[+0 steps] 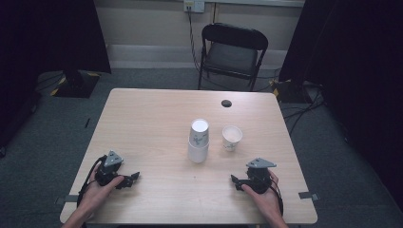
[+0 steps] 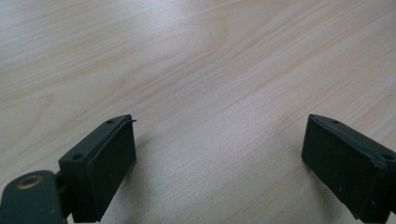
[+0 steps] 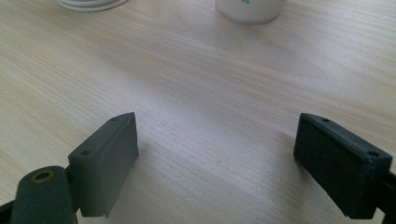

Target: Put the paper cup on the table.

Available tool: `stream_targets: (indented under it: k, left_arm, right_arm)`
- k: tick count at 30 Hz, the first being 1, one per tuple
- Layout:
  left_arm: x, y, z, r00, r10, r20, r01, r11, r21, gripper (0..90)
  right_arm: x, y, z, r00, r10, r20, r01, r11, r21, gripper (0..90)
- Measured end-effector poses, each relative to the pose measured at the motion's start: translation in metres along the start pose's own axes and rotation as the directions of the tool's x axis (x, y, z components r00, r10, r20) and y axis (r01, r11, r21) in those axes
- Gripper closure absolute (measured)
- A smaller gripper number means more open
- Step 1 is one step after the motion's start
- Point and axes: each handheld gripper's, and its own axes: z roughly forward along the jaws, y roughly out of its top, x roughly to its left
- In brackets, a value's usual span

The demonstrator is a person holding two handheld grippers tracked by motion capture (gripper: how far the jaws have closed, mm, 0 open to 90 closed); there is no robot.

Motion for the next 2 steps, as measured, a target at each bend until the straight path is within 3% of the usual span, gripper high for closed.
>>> stream_targets:
  k: [2]
  left_arm:
    - [0.0000, 0.0000, 0.0000, 1.0000, 0.000, 0.000, 0.000, 1.0000, 0.000, 9.4]
  right_arm:
    - [0.0004, -0.0001, -0.0001, 1.0000, 0.001, 0.003, -0.001, 1.000, 0.001, 13.4]
